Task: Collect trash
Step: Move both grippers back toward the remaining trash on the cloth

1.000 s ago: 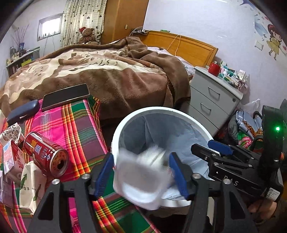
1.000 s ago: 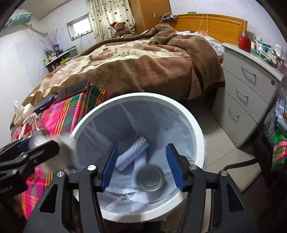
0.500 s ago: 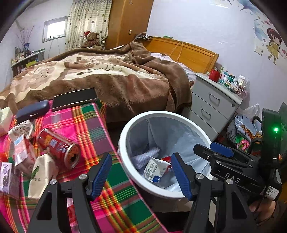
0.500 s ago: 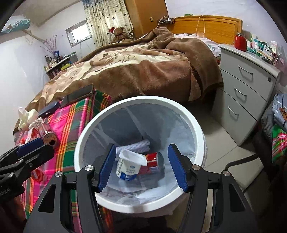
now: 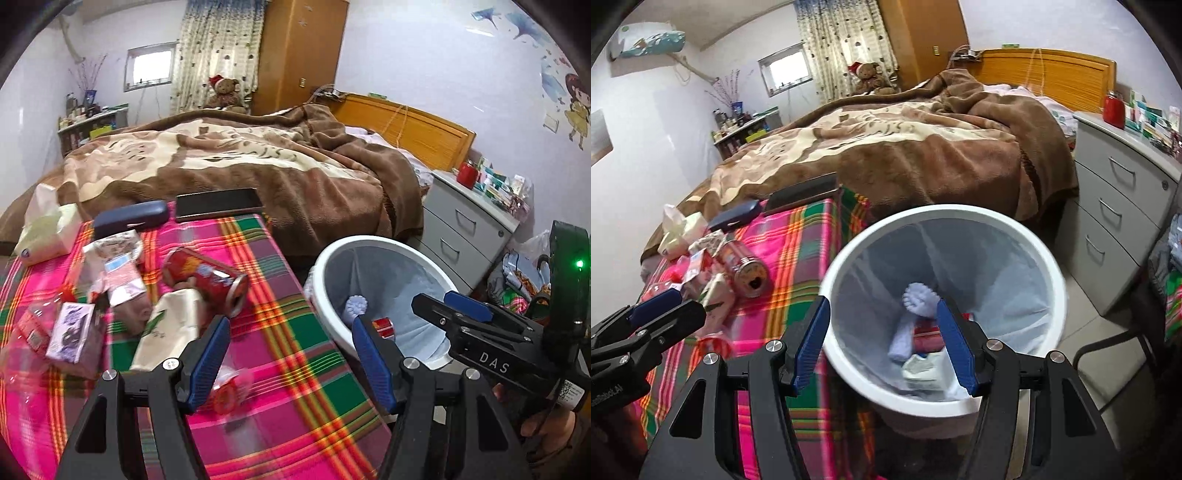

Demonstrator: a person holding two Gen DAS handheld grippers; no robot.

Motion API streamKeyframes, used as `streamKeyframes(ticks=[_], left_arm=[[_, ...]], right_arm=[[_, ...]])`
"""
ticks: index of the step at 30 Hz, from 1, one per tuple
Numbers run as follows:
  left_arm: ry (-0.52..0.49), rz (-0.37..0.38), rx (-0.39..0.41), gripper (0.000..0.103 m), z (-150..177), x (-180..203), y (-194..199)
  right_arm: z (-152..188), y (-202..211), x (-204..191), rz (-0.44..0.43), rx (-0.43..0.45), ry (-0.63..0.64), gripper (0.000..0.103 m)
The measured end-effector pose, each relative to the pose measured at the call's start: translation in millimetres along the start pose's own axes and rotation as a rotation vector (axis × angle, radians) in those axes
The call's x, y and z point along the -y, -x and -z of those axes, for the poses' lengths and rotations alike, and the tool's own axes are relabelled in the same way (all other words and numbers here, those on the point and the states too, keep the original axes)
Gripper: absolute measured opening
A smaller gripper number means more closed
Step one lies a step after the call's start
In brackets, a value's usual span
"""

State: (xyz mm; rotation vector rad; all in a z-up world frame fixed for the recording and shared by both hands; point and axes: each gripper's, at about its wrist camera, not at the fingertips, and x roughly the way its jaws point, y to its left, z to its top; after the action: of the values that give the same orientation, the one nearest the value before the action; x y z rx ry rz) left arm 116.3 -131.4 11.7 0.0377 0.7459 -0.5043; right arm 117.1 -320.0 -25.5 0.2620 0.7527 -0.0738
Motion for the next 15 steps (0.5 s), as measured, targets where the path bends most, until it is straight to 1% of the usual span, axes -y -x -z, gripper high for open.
streamKeyframes(ticks=[8,15], left_arm=[[0.052,-0.046,0.040,0.068,10.8,-36.8,28.5],[0.107,-0.138,0.057,0.068,23.7,-79.1,48.5]], right_arm=[[3.8,1.6,-30.1,-0.061,0.016,0.036,0.062],[12.7,-6.1,-64.5,-0.122,-0.002,0.077,0.062]])
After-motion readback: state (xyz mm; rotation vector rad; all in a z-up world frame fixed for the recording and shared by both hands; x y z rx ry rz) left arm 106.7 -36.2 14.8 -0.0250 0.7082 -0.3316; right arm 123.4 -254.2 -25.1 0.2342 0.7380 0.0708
